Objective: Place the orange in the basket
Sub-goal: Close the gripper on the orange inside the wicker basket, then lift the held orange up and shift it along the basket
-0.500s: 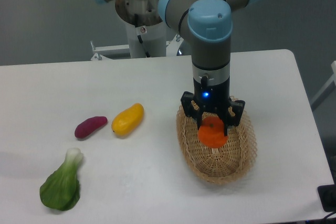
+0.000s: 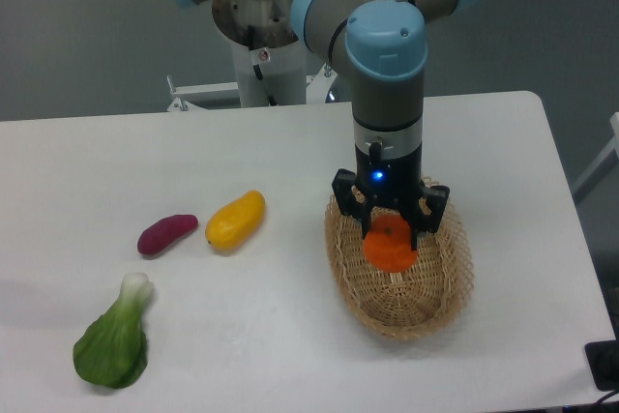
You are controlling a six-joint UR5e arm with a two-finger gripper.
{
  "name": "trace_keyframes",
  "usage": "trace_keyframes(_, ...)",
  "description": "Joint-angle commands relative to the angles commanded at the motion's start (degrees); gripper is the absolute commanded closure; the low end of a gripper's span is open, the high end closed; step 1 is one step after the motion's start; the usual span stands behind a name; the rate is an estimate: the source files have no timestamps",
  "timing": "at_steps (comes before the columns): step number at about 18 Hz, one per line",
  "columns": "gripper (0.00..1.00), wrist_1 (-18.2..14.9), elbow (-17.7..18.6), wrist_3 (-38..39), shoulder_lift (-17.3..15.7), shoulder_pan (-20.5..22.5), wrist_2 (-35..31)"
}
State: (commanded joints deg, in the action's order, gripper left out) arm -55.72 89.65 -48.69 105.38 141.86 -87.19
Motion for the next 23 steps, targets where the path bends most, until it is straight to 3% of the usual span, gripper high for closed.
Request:
trace_keyframes(11, 0.37, 0.44, 2.28, -2.27, 0.44, -0.26, -0.79)
trace_keyframes(15, 0.37, 0.97, 5.70, -10.53, 0.88, 3.24, -1.93)
trace_keyframes(20, 0.37, 1.40, 10.72, -11.69, 2.54, 5.36, -2.29)
trace_keyframes(23, 0.37, 3.86, 13.26, -13.43, 3.43, 5.27, -5.60)
